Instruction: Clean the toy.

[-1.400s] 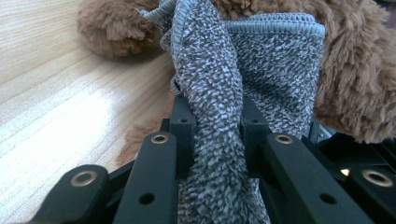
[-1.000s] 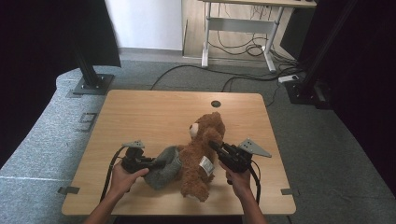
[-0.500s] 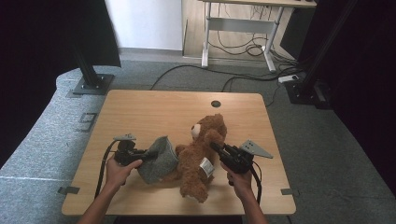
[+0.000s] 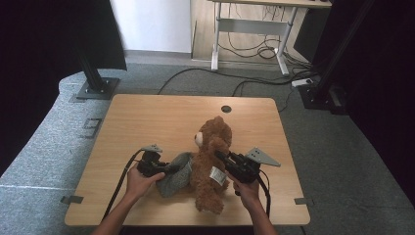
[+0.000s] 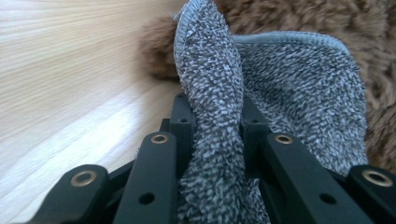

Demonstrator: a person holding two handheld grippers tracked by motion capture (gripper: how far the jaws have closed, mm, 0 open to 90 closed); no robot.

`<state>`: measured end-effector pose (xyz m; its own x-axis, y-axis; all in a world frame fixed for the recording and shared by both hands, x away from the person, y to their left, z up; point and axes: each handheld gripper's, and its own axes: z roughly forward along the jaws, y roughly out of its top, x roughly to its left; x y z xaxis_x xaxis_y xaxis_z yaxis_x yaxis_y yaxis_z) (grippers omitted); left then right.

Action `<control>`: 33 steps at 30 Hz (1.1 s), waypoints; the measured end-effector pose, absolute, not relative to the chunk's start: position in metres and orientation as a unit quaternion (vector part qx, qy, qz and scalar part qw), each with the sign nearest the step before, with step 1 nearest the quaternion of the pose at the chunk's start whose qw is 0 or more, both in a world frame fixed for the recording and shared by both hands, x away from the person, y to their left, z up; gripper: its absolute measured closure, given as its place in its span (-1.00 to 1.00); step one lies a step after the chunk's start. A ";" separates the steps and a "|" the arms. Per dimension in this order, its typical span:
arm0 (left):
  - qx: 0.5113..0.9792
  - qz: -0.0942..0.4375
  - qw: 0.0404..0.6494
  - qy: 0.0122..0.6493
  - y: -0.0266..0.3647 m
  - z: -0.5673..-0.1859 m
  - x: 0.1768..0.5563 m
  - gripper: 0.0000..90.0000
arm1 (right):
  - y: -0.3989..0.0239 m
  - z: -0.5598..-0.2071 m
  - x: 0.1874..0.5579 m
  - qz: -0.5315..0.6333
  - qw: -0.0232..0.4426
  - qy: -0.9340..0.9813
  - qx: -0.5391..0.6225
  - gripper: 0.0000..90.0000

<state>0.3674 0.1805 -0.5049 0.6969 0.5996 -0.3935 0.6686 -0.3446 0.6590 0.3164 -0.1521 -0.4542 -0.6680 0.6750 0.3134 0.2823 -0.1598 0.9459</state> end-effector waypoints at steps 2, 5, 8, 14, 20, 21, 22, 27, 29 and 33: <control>0.821 -0.040 0.419 0.384 0.177 -0.505 0.367 0.61 | -0.145 -0.453 0.317 0.663 0.146 0.631 0.376 0.65; 0.821 -0.041 0.419 0.386 0.176 -0.506 0.368 0.61 | -0.139 -0.452 0.317 0.664 0.144 0.633 0.372 0.65; 0.821 -0.042 0.417 0.387 0.176 -0.506 0.368 0.61 | -0.132 -0.452 0.318 0.664 0.143 0.633 0.371 0.66; 0.822 -0.042 0.416 0.387 0.176 -0.507 0.367 0.61 | -0.112 -0.453 0.325 0.661 0.137 0.641 0.366 0.66; 0.820 -0.040 0.414 0.394 0.183 -0.510 0.366 0.61 | -0.091 -0.455 0.334 0.656 0.131 0.651 0.359 0.66; 0.819 -0.040 0.414 0.395 0.185 -0.511 0.366 0.61 | -0.088 -0.456 0.335 0.654 0.129 0.653 0.360 0.66; 0.818 -0.040 0.414 0.397 0.186 -0.512 0.365 0.61 | -0.084 -0.458 0.337 0.652 0.128 0.656 0.360 0.66; 0.815 -0.047 0.414 0.403 0.193 -0.516 0.364 0.61 | -0.072 -0.468 0.340 0.636 0.118 0.673 0.358 0.66; 0.813 -0.048 0.415 0.405 0.196 -0.516 0.364 0.61 | -0.072 -0.469 0.341 0.634 0.114 0.675 0.358 0.66; 0.812 -0.046 0.414 0.408 0.199 -0.517 0.363 0.61 | -0.070 -0.470 0.341 0.630 0.107 0.681 0.356 0.66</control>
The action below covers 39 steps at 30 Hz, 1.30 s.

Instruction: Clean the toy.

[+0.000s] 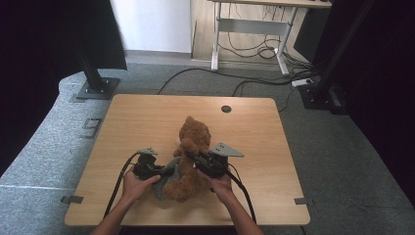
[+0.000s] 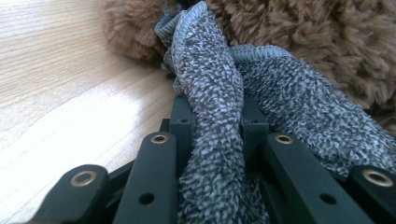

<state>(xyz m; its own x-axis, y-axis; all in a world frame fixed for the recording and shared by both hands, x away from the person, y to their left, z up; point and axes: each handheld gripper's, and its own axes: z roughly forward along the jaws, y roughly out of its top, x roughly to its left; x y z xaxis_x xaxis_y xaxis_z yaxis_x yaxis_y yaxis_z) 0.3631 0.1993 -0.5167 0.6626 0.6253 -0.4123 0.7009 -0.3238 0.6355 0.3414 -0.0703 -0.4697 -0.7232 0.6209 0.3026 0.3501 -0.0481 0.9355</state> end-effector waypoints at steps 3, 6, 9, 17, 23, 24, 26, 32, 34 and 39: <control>0.813 -0.044 0.412 0.410 0.200 -0.517 0.363 0.61 | -0.064 -0.470 0.342 0.623 0.103 0.689 0.355 0.67; 0.813 -0.042 0.407 0.414 0.203 -0.518 0.363 0.61 | -0.055 -0.469 0.343 0.614 0.100 0.699 0.354 0.67; 0.811 -0.042 0.407 0.418 0.208 -0.520 0.363 0.61 | -0.044 -0.468 0.346 0.604 0.096 0.709 0.351 0.67; 0.794 -0.056 0.427 0.430 0.234 -0.520 0.358 0.60 | -0.032 -0.471 0.350 0.574 0.094 0.733 0.353 0.66; 0.772 -0.048 0.460 0.435 0.259 -0.504 0.350 0.60 | -0.032 -0.472 0.350 0.565 0.103 0.739 0.351 0.66; 0.771 -0.044 0.464 0.434 0.262 -0.500 0.349 0.60 | -0.033 -0.473 0.350 0.564 0.102 0.740 0.352 0.66; 0.767 -0.043 0.475 0.429 0.265 -0.493 0.346 0.60 | -0.033 -0.474 0.351 0.563 0.100 0.740 0.353 0.66; 0.765 -0.045 0.507 0.394 0.259 -0.468 0.337 0.60 | -0.032 -0.477 0.354 0.556 0.094 0.745 0.355 0.65; 0.767 -0.051 0.514 0.380 0.256 -0.461 0.335 0.60 | -0.032 -0.476 0.354 0.555 0.096 0.747 0.355 0.65; 0.772 -0.071 0.523 0.355 0.240 -0.456 0.331 0.60 | -0.033 -0.477 0.356 0.554 0.091 0.745 0.360 0.65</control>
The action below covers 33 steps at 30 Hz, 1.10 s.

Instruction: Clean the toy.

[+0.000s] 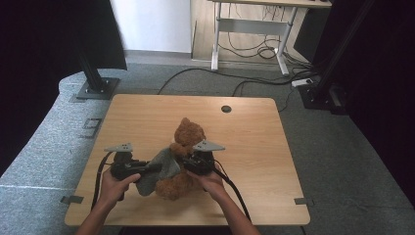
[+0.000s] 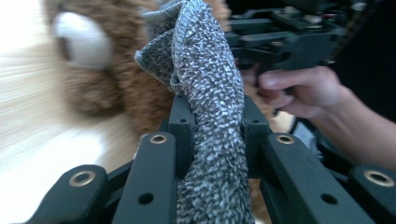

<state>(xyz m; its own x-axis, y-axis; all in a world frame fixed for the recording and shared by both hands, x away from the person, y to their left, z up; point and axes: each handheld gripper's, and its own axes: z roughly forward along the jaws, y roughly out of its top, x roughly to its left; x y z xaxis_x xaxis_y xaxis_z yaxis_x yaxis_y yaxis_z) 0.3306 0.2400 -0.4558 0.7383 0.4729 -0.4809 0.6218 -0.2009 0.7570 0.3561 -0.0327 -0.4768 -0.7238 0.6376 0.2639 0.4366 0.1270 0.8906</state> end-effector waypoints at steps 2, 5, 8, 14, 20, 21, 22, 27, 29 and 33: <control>0.777 -0.081 0.521 0.346 0.231 -0.457 0.330 0.60 | -0.033 -0.477 0.357 0.555 0.087 0.744 0.362 0.65; 0.786 -0.091 0.512 0.333 0.216 -0.459 0.330 0.60 | -0.032 -0.478 0.357 0.555 0.086 0.744 0.363 0.64; 0.796 -0.084 0.500 0.331 0.203 -0.463 0.330 0.59 | -0.033 -0.478 0.357 0.556 0.083 0.743 0.363 0.63; 0.810 -0.068 0.473 0.342 0.190 -0.471 0.331 0.60 | -0.042 -0.478 0.356 0.572 0.069 0.733 0.362 0.41; 0.811 -0.068 0.460 0.355 0.183 -0.479 0.337 0.60 | -0.061 -0.473 0.353 0.595 0.059 0.716 0.360 0.13; 0.811 -0.070 0.455 0.360 0.183 -0.482 0.340 0.60 | -0.064 -0.472 0.352 0.597 0.056 0.715 0.360 0.06; 0.810 -0.071 0.454 0.363 0.182 -0.484 0.342 0.60 | -0.071 -0.470 0.350 0.603 0.052 0.712 0.357 0.02; 0.807 -0.075 0.453 0.371 0.181 -0.488 0.347 0.60 | -0.101 -0.471 0.342 0.589 0.074 0.716 0.368 -0.17; 0.808 -0.076 0.451 0.372 0.180 -0.489 0.348 0.60 | -0.115 -0.477 0.338 0.594 0.074 0.709 0.373 -0.20; 0.806 -0.080 0.450 0.376 0.179 -0.492 0.351 0.60 | -0.143 -0.490 0.333 0.587 0.077 0.700 0.399 -0.25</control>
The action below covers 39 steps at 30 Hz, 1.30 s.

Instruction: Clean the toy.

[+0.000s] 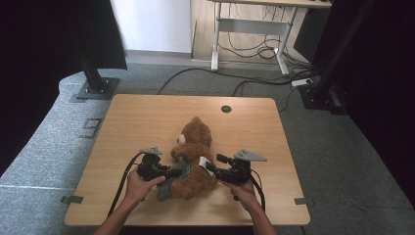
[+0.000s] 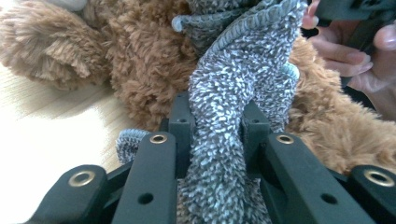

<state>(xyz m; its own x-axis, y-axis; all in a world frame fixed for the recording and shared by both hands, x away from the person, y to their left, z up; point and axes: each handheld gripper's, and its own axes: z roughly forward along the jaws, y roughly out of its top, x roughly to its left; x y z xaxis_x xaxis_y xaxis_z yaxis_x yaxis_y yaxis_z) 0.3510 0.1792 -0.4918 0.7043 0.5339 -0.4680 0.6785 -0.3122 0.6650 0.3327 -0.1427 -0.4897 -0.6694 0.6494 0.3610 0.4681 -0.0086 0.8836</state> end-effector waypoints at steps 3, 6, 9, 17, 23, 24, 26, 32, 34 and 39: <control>0.807 -0.080 0.449 0.375 0.179 -0.491 0.351 0.60 | -0.152 -0.499 0.331 0.574 0.074 0.706 0.408 -0.27; 0.808 -0.081 0.448 0.375 0.179 -0.491 0.352 0.60 | -0.153 -0.505 0.331 0.563 0.068 0.716 0.407 -0.32; 0.807 -0.082 0.448 0.375 0.179 -0.491 0.352 0.60 | -0.147 -0.512 0.331 0.538 0.060 0.740 0.399 -0.34; 0.804 -0.091 0.451 0.378 0.181 -0.494 0.353 0.60 | -0.127 -0.525 0.333 0.513 0.043 0.772 0.373 -0.50; 0.801 -0.099 0.451 0.381 0.185 -0.497 0.353 0.60 | -0.119 -0.534 0.340 0.495 0.022 0.784 0.374 -0.56; 0.799 -0.100 0.453 0.382 0.185 -0.498 0.353 0.60 | -0.119 -0.535 0.340 0.495 0.021 0.785 0.372 -0.47; 0.799 -0.101 0.452 0.382 0.185 -0.498 0.354 0.60 | -0.119 -0.534 0.340 0.494 0.024 0.786 0.370 -0.28; 0.797 -0.098 0.457 0.382 0.187 -0.497 0.353 0.60 | -0.118 -0.530 0.336 0.505 0.047 0.784 0.359 0.24; 0.795 -0.095 0.464 0.378 0.190 -0.493 0.352 0.59 | -0.116 -0.528 0.334 0.509 0.060 0.782 0.355 0.33; 0.795 -0.065 0.483 0.361 0.196 -0.467 0.343 0.59 | -0.116 -0.521 0.330 0.520 0.077 0.779 0.342 0.40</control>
